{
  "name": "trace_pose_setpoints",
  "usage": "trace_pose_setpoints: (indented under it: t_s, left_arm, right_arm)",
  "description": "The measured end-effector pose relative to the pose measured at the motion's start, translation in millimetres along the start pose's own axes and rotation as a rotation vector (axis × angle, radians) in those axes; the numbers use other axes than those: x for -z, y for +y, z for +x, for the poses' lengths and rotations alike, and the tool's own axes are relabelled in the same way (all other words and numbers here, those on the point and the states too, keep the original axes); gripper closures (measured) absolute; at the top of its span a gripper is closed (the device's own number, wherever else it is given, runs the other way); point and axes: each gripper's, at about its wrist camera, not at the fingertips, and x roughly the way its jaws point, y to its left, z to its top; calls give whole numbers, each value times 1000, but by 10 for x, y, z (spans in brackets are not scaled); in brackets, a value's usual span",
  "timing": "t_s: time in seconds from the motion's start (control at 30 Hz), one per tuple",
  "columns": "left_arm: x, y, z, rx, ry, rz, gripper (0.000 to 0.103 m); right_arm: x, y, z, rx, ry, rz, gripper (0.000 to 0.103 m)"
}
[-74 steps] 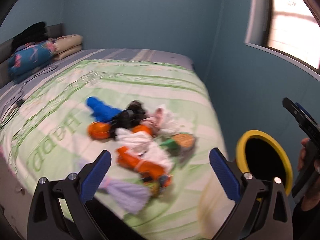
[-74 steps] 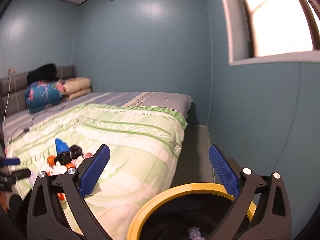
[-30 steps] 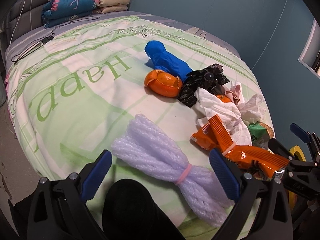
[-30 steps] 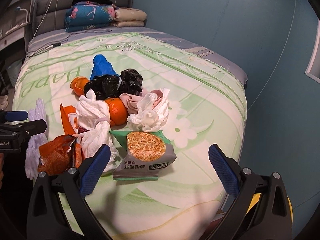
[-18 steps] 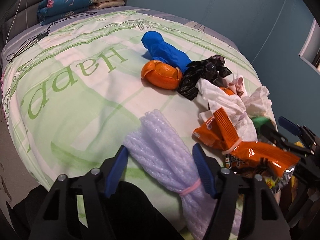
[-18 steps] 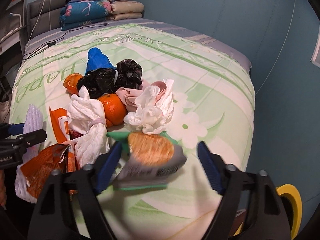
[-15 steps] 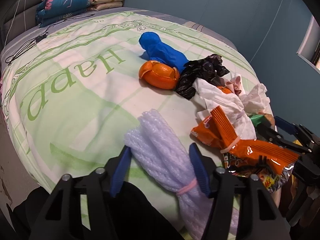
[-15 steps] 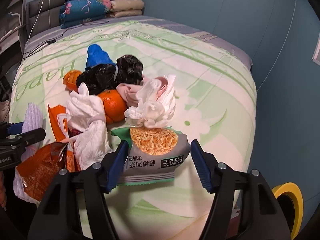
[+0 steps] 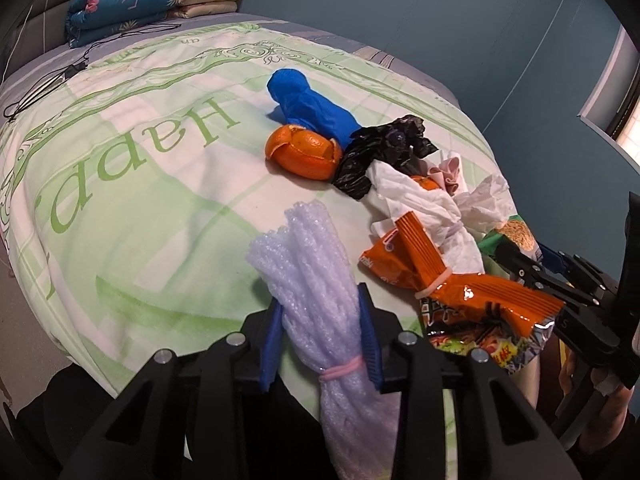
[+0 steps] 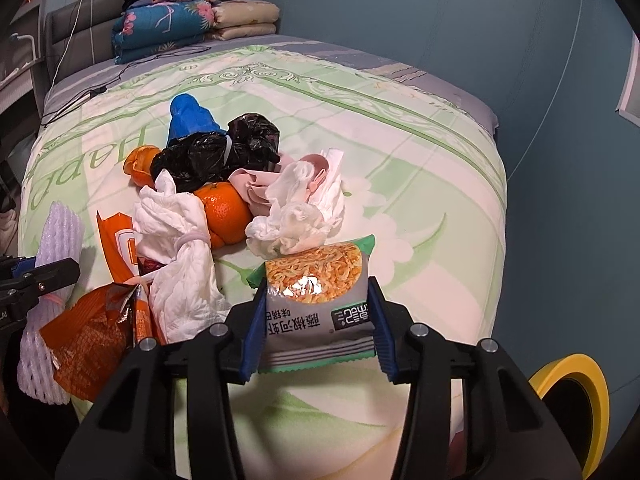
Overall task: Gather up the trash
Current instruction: 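Grasp long lavender foam net with left tool while right tool grasps shrimp-chip packet, then carry the foam net and chip packet over the bin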
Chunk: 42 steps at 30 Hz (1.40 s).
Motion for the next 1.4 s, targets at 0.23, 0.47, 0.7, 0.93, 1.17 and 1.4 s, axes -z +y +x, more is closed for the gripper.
trace_pose_setpoints:
  t_s: [0.23, 0.47, 0.7, 0.93, 1.17, 1.4]
  left_arm:
    - [-43, -20, -219, 11, -52, 11, 71]
    - [-109, -83, -421, 23, -93, 25, 71]
    - [-175, -235, -607, 29, -114, 71, 71]
    - [-270, -493, -837, 44, -149, 127, 71]
    - [-302, -817, -1028, 73, -178, 187, 71]
    - [-284, -1163, -1144, 137, -173, 223, 71]
  right_arm:
    - [-34, -131, -217, 0, -50, 50, 60]
    - [-3, -240, -514, -22, -80, 69, 60]
    - [51, -386, -827, -51, -98, 79, 60]
    - [97, -578, -1221, -37, -160, 100, 60]
    - [181, -760, -1511, -28, -210, 138, 60]
    - [304, -1053, -1741, 12, -247, 210, 60]
